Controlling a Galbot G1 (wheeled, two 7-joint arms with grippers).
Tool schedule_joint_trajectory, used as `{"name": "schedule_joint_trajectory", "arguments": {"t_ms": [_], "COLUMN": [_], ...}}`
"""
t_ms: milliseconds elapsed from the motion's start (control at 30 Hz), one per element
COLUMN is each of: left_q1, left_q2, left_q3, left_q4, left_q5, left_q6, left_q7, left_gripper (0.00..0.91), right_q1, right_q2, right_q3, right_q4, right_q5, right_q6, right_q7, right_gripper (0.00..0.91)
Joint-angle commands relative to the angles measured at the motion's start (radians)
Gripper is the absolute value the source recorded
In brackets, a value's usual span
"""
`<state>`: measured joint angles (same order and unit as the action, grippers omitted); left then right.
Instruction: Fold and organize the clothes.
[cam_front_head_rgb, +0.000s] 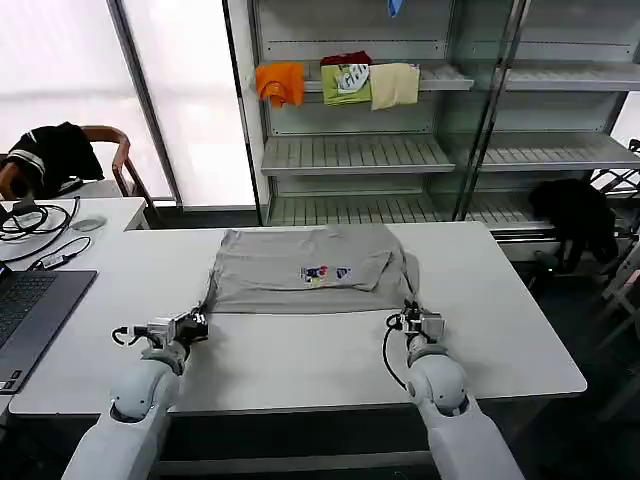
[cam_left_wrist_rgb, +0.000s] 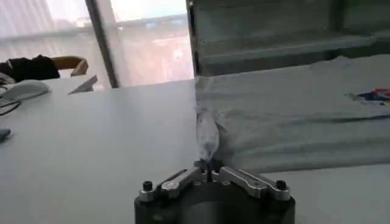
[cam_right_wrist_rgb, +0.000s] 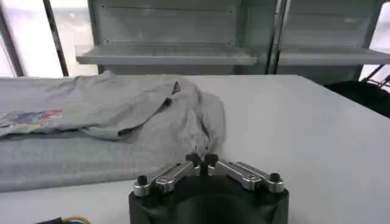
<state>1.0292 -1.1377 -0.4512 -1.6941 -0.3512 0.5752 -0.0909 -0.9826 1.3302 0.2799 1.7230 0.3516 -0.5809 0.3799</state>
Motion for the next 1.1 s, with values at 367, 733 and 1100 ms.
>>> {"name": "schedule_joint_trajectory", "arguments": {"t_ms": [367,733,1100], "left_q1": [0.276,0.516,0.624], "left_q2": [0.037,-0.032,-0.097], "left_q3": [-0.065,-0.107,-0.121], "left_q4": [-0.326,-0.528,-0.602], "left_q5": [-0.001,0.022,0.07], "left_q6": [-0.004,-0.036,-0.062], "left_q7": [-0.016,-0.025,-0.022], "left_gripper": [0.02,0.02,0.02], "right_q1": [-0.199,-0.396,-0.508], "right_q2": [-0.036,-0.035,-0.057], "right_q3": [0.018,0.038,0.051], "right_q4": [0.305,0.474,0.531], "right_q5": [0.0,-0.011,-0.018], "right_q6": [0.001,0.003,0.008], "right_q7": [0.033,0.051,0.067], "right_gripper": [0.0,0.0,0.0]}}
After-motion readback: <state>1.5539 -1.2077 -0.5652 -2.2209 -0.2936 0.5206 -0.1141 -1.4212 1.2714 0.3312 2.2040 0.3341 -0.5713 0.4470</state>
